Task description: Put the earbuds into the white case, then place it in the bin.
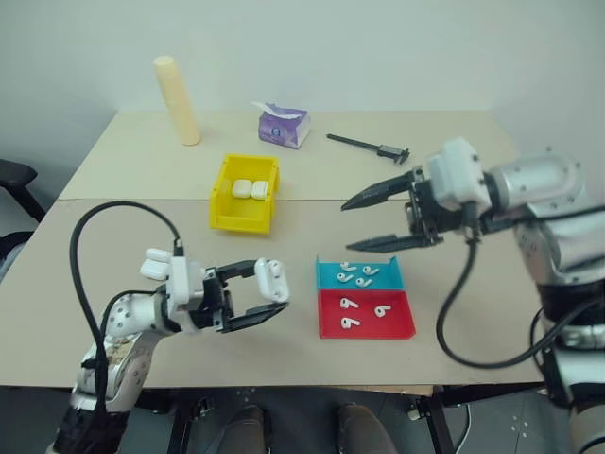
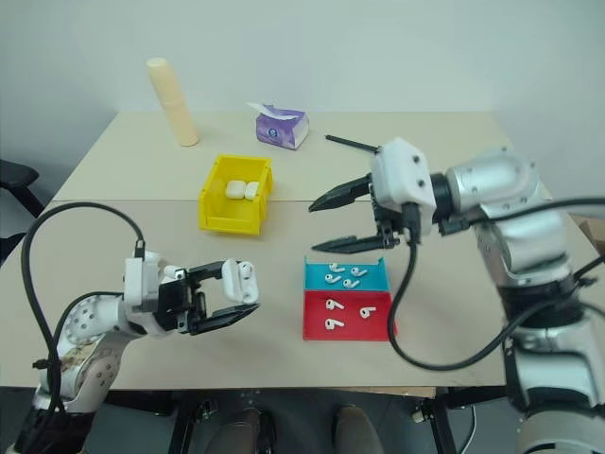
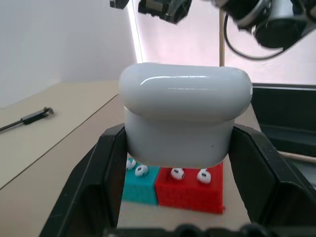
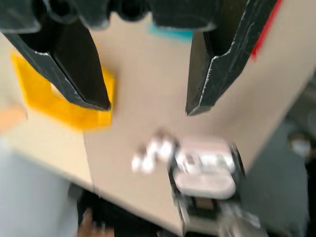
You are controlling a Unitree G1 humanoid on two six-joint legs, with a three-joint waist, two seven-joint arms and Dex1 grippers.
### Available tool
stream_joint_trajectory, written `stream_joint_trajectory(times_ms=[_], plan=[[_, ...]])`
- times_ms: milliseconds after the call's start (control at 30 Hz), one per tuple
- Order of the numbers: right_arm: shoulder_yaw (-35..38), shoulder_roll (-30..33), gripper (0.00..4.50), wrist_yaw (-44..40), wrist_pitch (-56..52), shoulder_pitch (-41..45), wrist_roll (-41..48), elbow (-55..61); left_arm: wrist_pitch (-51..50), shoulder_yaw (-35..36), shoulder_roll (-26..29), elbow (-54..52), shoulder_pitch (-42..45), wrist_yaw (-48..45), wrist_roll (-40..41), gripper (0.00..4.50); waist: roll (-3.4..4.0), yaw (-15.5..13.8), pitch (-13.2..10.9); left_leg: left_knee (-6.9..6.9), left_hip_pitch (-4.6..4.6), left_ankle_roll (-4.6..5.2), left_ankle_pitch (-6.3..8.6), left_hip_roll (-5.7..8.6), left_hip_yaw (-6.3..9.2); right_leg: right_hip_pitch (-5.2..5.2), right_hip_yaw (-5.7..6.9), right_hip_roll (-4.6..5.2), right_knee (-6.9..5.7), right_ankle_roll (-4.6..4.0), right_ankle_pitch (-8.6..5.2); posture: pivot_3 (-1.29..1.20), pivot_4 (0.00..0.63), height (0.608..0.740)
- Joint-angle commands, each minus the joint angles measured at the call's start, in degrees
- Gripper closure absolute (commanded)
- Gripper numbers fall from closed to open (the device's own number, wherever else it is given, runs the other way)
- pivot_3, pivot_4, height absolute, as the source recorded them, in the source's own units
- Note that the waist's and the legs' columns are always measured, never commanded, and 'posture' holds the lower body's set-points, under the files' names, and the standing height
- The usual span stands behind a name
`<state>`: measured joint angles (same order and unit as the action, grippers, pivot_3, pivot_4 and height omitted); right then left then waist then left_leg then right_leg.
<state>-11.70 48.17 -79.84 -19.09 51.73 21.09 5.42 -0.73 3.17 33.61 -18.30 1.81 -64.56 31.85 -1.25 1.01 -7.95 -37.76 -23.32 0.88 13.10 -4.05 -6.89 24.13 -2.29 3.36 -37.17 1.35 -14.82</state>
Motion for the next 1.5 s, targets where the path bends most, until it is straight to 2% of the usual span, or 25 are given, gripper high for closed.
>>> stream_joint_trajectory(times_ms=[33,167,333,633,1033,1500], plan=[[-7.3,2.1,1.56,-3.4,1.2,4.9,-10.4,-5.2,3.7,1.0,0.6,-0.3,-2.3,-0.9,-1.8,1.72,0.00,-0.1,0.0,-0.01,0.00,0.00,0.00,0.00,-0.04,0.02,0.00,0.01,0.00,0.00,0.00,0.00,0.150,0.740],[-16.6,0.8,1.56,-6.2,9.7,9.2,-23.2,-13.5,5.6,-0.4,-0.9,-0.9,-5.3,0.9,-4.2,1.72,0.00,-0.2,0.0,-0.02,-0.07,0.00,0.00,0.02,-0.17,0.05,0.01,0.03,0.00,0.00,0.00,0.00,0.150,0.740],[-23.0,-2.7,1.56,-6.2,18.3,10.0,-32.9,-19.5,5.1,-0.9,-1.5,-2.9,-6.8,2.9,-5.0,1.72,0.00,-0.2,0.0,-0.02,-0.13,0.00,0.00,0.01,-0.30,0.11,0.02,0.02,-0.01,0.00,0.00,0.00,0.150,0.740],[-26.0,-8.6,1.56,-4.9,28.1,11.9,-41.4,-30.2,4.7,-1.0,-1.1,-5.4,-8.8,5.1,-5.4,1.72,0.01,-0.1,0.0,-0.03,-0.09,-0.01,-0.01,-0.01,-0.34,0.09,0.02,0.02,-0.04,-0.01,0.01,0.00,0.150,0.740],[-25.6,-11.8,1.56,-1.8,33.5,12.3,-46.6,-38.2,4.4,-1.8,-1.0,-6.6,-8.8,6.6,-5.5,1.72,0.01,-0.2,0.0,-0.03,-0.05,-0.01,-0.01,-0.01,-0.37,0.06,0.02,0.03,-0.05,-0.02,0.01,0.00,0.150,0.740],[-24.3,-13.5,1.56,-3.1,32.2,11.0,-46.2,-37.4,3.5,-1.8,0.4,-6.6,-8.3,6.8,-5.5,1.72,0.01,-0.1,0.0,-0.02,-0.03,-0.01,-0.01,-0.02,-0.38,0.05,0.01,0.03,-0.06,-0.02,0.02,0.00,0.150,0.740]])
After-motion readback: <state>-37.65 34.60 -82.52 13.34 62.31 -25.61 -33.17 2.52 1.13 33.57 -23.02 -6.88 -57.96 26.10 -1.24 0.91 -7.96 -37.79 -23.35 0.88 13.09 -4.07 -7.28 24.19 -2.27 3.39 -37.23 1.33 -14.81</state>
